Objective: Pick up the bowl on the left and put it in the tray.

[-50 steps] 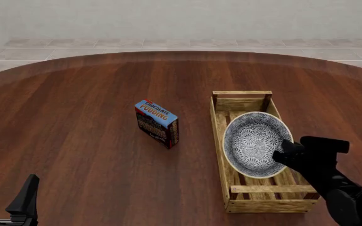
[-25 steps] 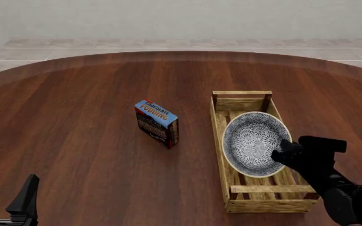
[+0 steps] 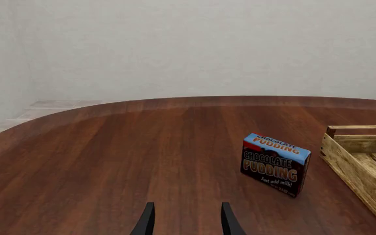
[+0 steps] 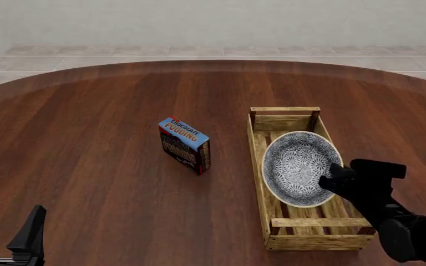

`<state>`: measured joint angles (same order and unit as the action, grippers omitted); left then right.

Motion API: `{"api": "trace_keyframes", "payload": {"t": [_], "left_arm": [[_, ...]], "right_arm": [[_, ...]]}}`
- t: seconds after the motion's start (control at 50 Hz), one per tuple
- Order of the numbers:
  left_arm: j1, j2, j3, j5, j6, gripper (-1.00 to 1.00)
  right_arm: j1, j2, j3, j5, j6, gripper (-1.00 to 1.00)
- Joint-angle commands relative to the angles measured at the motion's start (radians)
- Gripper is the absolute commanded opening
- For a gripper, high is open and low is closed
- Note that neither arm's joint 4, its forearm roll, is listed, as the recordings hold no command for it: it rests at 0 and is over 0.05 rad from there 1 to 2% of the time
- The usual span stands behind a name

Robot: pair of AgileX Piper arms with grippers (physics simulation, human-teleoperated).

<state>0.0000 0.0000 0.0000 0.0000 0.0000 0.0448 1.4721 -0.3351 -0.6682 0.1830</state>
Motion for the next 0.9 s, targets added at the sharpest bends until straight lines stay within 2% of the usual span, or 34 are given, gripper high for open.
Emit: {"api": "trace_keyframes", "payload": {"t": [0.02,0.9], "left_arm": [[0.0,0.0,0.0,0.0,0.0,1.0],[0.0,0.0,0.0,0.0,0.0,1.0]], "right_arm": [[-0.006,0.015,-0.01,-0.012,0.007,-1.0],[-0.021,0.097,-0.043,-0.057,-0.011,-1.0]]}}
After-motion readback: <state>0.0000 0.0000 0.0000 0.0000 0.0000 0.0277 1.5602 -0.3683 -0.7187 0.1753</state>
